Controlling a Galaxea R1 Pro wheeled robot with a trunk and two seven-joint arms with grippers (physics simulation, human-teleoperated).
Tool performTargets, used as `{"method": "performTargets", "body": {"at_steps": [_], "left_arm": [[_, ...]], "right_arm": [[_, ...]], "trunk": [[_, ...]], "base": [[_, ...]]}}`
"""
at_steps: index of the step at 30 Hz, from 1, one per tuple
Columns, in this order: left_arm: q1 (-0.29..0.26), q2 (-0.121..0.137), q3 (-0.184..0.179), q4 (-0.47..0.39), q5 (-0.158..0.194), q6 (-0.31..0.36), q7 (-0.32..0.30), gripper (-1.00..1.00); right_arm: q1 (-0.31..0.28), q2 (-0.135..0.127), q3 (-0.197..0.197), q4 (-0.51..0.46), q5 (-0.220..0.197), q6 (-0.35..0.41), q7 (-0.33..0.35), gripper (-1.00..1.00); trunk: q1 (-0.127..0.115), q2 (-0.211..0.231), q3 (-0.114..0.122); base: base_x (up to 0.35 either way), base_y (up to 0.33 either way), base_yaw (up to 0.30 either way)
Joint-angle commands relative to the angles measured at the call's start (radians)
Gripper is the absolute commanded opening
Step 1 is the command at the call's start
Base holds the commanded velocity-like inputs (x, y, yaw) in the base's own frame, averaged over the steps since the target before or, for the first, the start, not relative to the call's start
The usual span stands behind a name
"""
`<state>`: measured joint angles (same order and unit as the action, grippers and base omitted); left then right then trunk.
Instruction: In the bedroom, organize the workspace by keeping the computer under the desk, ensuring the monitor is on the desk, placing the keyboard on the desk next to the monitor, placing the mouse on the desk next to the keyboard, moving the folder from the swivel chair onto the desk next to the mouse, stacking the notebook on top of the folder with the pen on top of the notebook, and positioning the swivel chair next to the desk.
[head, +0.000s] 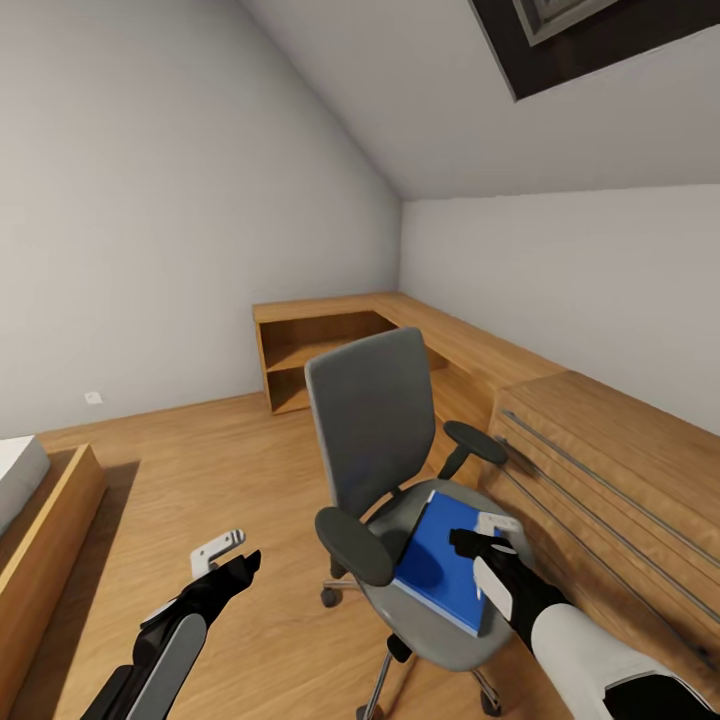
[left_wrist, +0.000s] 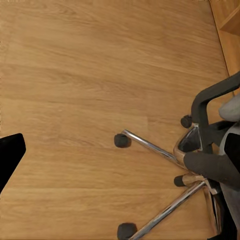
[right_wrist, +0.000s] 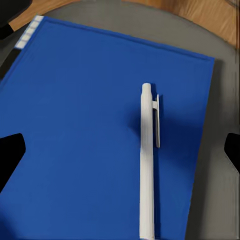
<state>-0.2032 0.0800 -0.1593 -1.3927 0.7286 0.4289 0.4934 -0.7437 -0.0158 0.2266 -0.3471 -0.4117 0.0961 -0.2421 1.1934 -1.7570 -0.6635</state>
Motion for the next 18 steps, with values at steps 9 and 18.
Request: {"method": "performTargets", "body": {"at_steps": [9, 18], "left_arm": [[-0.001, 0.001, 0.015, -0.004, 0.011, 0.001, 0.012, 1.00], [-0.001, 0.001, 0.020, -0.005, 0.011, -0.001, 0.013, 1.00]], "right_arm": [[0.000, -0.012, 0.008, -0.003, -0.006, 0.007, -0.011, 1.00], [0.000, -0.013, 0.008, -0.003, -0.006, 0.007, -0.023, 1.00]], "trunk": [[0.004, -0.007, -0.004], [0.031, -0.056, -0.026]], "base": [[0.009, 0.000, 0.000], [0.000, 0.000, 0.000]]}}
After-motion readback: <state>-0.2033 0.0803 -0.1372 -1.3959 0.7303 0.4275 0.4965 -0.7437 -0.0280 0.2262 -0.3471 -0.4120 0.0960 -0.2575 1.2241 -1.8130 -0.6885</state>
